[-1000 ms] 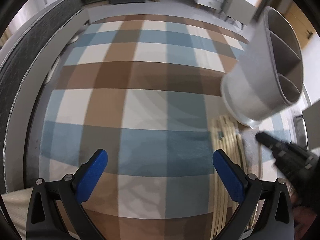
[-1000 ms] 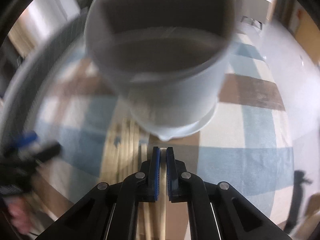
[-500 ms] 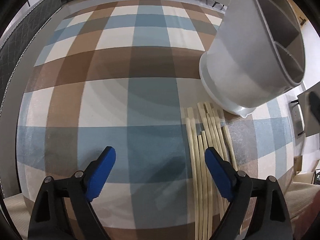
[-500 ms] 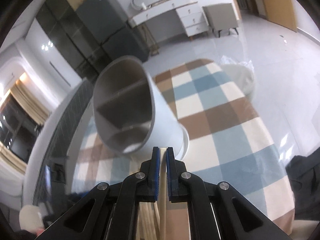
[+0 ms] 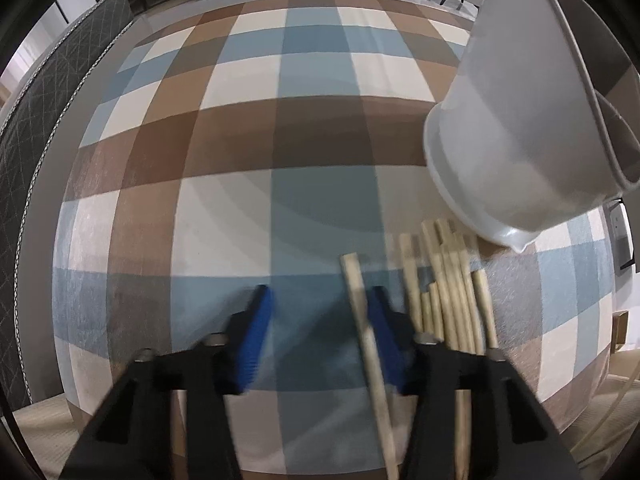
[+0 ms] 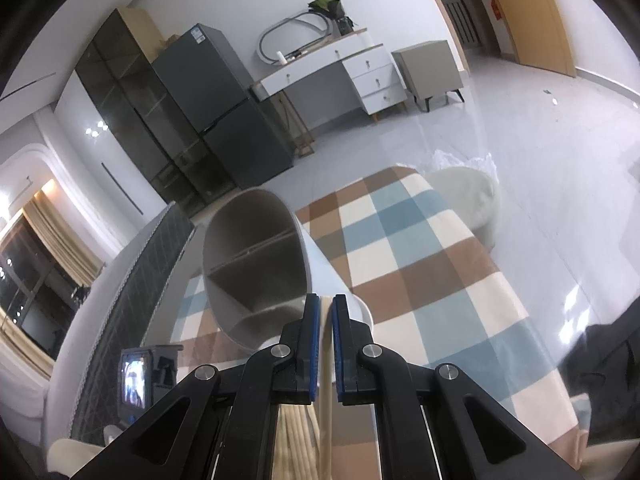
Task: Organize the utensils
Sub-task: 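Close the right gripper on one chopstick while the left gripper grasps another chopstick, then lift both chopsticks over the holder and open both grippers to drop them in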
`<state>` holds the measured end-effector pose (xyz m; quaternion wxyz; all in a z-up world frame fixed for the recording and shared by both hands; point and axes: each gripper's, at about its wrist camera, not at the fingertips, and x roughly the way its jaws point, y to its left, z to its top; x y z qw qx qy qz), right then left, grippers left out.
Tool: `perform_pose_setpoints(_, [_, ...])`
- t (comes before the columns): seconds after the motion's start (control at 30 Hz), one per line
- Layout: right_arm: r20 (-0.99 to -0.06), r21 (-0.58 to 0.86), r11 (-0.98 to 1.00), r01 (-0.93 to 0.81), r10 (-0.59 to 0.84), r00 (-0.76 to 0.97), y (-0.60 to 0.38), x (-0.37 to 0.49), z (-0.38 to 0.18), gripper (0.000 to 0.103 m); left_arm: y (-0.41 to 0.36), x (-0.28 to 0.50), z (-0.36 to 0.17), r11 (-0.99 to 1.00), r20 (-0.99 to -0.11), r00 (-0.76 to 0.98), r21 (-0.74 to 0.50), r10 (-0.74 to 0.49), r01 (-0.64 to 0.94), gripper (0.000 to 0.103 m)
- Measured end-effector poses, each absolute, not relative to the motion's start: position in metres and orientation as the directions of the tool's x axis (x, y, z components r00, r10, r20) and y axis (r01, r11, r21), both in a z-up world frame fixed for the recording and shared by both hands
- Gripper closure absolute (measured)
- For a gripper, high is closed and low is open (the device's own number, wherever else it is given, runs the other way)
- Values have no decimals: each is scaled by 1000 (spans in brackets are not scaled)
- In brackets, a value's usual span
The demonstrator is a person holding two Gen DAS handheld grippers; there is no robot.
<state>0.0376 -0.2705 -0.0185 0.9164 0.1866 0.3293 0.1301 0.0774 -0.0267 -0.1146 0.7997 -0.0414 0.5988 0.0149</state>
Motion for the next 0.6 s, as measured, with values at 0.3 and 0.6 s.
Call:
perform_pose_setpoints(0.3, [-511,426,893,-147,371,775,-272,33,-4,97,-23,90,-105,984,-957,285,-103,-57,-147,101])
perform_pose_setpoints(0.6, [-425,348,906,-242,382,821,-256,14,18,97,-13,40,-36,970,-849,508,-221,-143,-97,101])
